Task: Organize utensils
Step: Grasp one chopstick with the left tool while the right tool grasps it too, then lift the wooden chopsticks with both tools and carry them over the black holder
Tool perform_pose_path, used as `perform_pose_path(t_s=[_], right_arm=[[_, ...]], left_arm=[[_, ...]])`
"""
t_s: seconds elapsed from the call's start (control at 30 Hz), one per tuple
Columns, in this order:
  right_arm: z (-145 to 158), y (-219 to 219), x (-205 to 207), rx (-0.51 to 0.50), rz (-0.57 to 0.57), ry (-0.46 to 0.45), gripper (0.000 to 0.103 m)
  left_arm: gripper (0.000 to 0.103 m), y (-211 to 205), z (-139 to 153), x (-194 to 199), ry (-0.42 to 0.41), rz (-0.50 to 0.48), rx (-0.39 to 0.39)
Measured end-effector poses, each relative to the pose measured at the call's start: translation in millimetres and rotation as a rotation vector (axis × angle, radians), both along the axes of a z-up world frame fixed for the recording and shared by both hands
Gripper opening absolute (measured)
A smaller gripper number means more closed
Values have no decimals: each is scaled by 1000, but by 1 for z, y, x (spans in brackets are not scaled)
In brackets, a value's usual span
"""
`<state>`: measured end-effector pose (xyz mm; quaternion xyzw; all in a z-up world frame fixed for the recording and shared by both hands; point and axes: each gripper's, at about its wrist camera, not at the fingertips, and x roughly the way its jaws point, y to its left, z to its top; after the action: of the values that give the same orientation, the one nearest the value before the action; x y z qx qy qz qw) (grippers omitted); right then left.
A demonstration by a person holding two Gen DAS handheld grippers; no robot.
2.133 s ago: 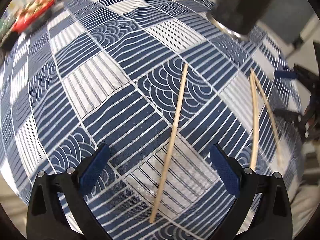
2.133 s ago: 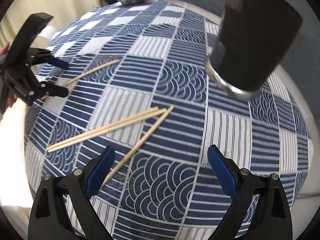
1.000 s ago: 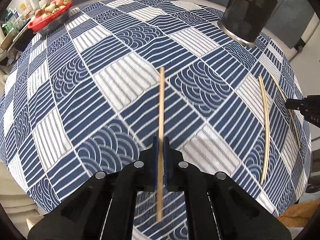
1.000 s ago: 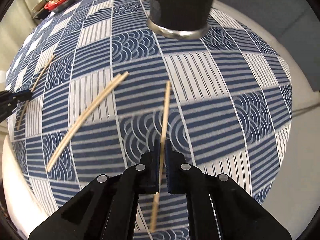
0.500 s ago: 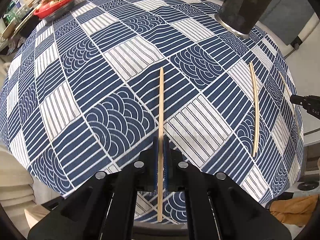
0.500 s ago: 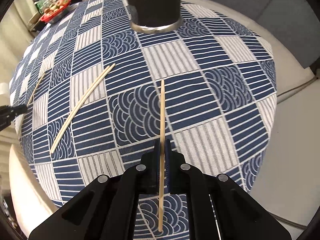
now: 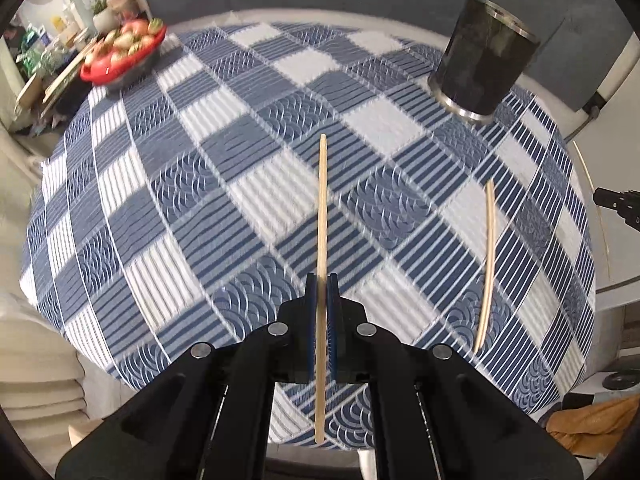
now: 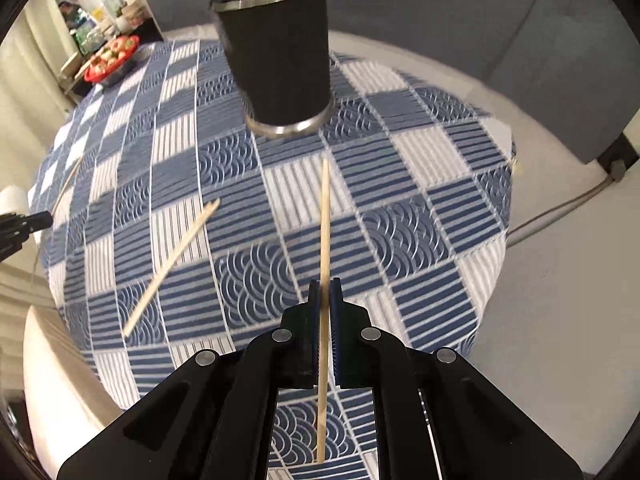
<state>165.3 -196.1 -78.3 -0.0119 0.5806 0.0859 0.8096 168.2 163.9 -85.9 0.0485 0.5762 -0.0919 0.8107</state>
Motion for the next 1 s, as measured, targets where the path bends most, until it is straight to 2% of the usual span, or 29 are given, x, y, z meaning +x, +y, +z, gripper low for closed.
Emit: perform_pose_path(t_s=[0.53, 1.0], right_arm=[[95, -9, 65, 32, -55, -198, 5], [155, 9, 115, 90, -26, -360, 5]], left_arm=[[5, -48, 87, 99, -161, -138, -46], [5, -116, 115, 166, -227, -288, -126]])
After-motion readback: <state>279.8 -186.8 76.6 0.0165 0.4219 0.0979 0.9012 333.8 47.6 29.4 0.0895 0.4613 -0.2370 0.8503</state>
